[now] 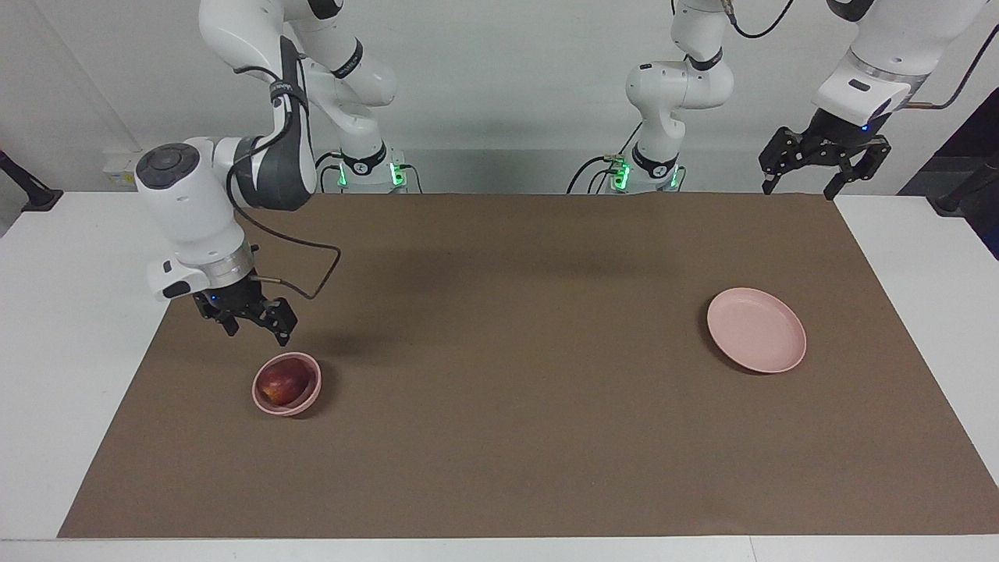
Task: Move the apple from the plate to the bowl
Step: 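Release the apple into the bowl and withdraw the right gripper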
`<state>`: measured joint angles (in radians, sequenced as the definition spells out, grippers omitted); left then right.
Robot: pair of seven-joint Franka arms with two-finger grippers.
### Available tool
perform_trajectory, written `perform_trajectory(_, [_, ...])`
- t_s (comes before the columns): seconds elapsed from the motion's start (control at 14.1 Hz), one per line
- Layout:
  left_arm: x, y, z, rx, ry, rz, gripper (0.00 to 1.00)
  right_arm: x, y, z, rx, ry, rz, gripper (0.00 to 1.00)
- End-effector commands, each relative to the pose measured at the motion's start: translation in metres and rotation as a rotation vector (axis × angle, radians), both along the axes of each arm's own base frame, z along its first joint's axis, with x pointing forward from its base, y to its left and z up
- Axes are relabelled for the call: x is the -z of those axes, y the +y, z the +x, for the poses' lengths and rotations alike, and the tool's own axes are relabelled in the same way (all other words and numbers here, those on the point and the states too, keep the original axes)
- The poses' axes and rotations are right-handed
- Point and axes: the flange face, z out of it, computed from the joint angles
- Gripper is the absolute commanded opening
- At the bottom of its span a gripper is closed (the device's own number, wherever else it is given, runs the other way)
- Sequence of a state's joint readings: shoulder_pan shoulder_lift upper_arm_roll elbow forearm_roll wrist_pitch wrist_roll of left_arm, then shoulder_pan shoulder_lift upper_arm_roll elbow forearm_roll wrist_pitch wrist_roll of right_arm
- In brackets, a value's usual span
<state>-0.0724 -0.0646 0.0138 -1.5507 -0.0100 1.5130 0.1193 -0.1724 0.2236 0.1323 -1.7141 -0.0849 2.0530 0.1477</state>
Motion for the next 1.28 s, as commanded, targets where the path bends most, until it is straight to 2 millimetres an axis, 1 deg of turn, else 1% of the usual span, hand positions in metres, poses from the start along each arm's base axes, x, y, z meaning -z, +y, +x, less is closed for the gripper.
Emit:
perform_trajectory(0.0, [-0.002, 0.001, 0.0, -0.008, 0.018, 0.024, 1.0, -0.032, 0.004, -0.012, -0.099, 0.035, -0.023, 1.0])
perform_trajectory(0.07, [-0.002, 0.001, -0.001, -0.01, 0.018, 0.024, 1.0, -0.045, 0.007, -0.019, -0.102, 0.063, -0.019, 1.0])
perform_trajectory(0.21, [-0.002, 0.002, -0.003, -0.01, 0.019, 0.024, 1.0, -0.086, 0.03, -0.036, -0.123, 0.091, -0.022, 1.0])
perform_trajectory(0.28, [-0.002, 0.003, -0.003, -0.011, 0.019, 0.026, 1.0, -0.102, 0.036, -0.048, -0.131, 0.096, -0.026, 1.0])
perform_trajectory(0.36, [-0.002, 0.003, -0.002, -0.013, 0.018, 0.024, 1.0, -0.113, 0.041, -0.057, -0.138, 0.1, -0.027, 1.0])
perform_trajectory(0.64, [-0.002, 0.003, -0.004, -0.013, 0.019, 0.024, 1.0, -0.134, 0.039, -0.08, -0.116, 0.151, -0.012, 1.0])
perform_trajectory(0.85, [-0.002, 0.006, -0.004, -0.017, 0.015, 0.024, 1.0, -0.149, 0.031, -0.087, -0.093, 0.229, 0.036, 1.0])
perform_trajectory(0.92, [-0.002, 0.006, -0.004, -0.017, 0.016, 0.024, 1.0, -0.152, 0.029, -0.088, -0.091, 0.237, 0.034, 1.0])
perform_trajectory(1.21, [-0.002, 0.004, -0.004, -0.014, 0.012, 0.024, 1.0, -0.153, 0.02, -0.09, -0.073, 0.233, 0.046, 1.0])
